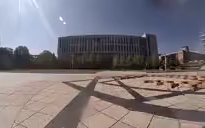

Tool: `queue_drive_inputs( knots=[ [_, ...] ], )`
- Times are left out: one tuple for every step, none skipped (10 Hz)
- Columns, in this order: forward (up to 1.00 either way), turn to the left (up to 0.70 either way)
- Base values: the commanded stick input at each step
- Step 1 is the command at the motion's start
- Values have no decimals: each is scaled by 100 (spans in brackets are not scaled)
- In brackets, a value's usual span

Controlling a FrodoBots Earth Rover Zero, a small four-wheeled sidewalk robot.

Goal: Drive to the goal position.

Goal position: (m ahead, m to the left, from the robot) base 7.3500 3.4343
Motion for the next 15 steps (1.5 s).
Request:
queue_drive_inputs(
  knots=[
    [70, 0],
    [70, 0],
    [70, 0],
    [70, 0],
    [70, 0],
    [70, 0],
    [70, 0],
    [70, 0],
    [70, 0],
    [70, 0],
    [70, 0],
    [70, 0],
    [70, 0],
    [70, 0],
    [70, 0]
  ],
)
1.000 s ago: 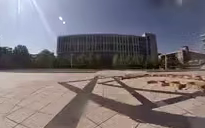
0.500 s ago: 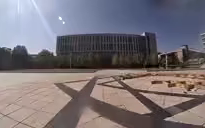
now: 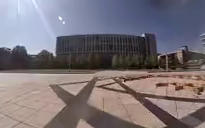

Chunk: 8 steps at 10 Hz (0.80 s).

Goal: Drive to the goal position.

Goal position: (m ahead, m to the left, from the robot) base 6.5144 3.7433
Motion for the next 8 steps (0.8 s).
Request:
queue_drive_inputs(
  knots=[
    [70, 0],
    [70, 0],
    [70, 0],
    [70, 0],
    [70, 0],
    [70, 0],
    [70, 0],
    [70, 0]
  ],
)
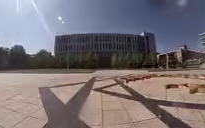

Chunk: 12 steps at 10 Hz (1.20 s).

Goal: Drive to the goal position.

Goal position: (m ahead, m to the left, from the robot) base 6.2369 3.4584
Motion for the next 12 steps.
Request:
queue_drive_inputs(
  knots=[
    [70, 0],
    [70, 0],
    [70, 0],
    [70, 0],
    [70, 0],
    [70, 17],
    [70, 35],
    [70, 35],
    [70, 35],
    [70, 35],
    [70, 29],
    [70, 21]
  ],
)
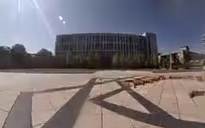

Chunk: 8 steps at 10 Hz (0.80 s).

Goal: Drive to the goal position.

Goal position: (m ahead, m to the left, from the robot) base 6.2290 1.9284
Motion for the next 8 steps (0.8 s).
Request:
queue_drive_inputs(
  knots=[
    [70, 13],
    [70, 4],
    [70, 2],
    [70, 2],
    [70, 2],
    [70, 2],
    [70, 2],
    [70, 2]
  ],
)
